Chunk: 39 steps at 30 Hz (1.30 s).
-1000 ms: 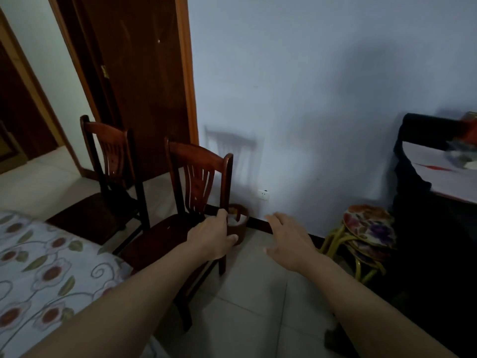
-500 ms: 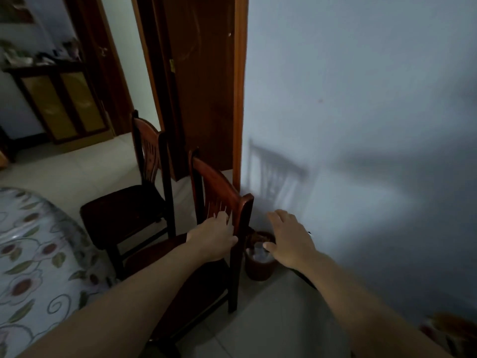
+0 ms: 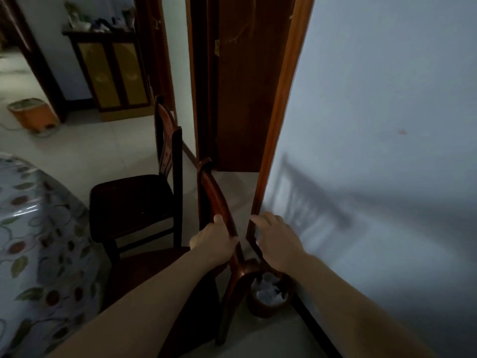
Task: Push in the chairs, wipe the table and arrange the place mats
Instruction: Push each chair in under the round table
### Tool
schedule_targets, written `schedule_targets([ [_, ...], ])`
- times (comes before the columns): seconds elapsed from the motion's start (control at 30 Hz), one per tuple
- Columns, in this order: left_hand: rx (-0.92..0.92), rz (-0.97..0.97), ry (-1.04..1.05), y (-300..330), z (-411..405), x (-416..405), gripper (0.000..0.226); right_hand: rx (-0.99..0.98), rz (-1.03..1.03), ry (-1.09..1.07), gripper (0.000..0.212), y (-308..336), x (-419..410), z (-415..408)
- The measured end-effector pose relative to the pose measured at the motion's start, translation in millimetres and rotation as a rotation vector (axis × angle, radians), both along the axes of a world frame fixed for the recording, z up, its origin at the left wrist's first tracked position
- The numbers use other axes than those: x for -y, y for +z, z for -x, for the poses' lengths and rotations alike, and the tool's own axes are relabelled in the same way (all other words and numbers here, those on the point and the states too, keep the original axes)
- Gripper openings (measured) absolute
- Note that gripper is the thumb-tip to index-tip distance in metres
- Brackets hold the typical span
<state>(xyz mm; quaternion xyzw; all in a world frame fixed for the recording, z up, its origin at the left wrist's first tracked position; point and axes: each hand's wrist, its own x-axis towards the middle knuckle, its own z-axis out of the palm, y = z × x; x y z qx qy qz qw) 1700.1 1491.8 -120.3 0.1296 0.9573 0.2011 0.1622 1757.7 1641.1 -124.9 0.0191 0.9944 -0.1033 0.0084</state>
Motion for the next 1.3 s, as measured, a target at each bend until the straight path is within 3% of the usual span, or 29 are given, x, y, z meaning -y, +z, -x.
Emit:
schedule_targets([
  [0.2, 0.125, 0.067, 0.202, -23.0, 28.6, -38.9, 0.075, 0.053, -0.018, 0.289, 0.07, -13.3, -26.9, 87.5],
  [0.37, 0.194, 0.094, 0.403, -34.6, 31.7, -61.6, 0.062, 0.027, -0.044, 0.581, 0.072, -30.1, -31.7, 137.6],
  [0.53, 0.194, 0.121, 0.492, -29.0, 33.5, -58.5, 0.057, 0.038, -0.136, 0.709, 0.071, -43.2, -19.4, 163.7],
  [0.73, 0.183, 0.163, 0.577, -3.3, 43.3, -1.3, 0.057, -0.074, -0.105, 0.867, 0.075, -23.2, 31.2, 192.8],
  [1.03, 0.095, 0.211, 0.79, 23.3, 50.5, 102.7, 0.039, -0.218, -0.064, 1.076, 0.05, -1.1, 152.1, 222.3],
  [1.3, -0.03, 0.286, 1.04, 24.1, 51.2, 181.0, 0.044, -0.273, -0.042, 1.303, 0.042, 12.7, 248.0, 247.0],
])
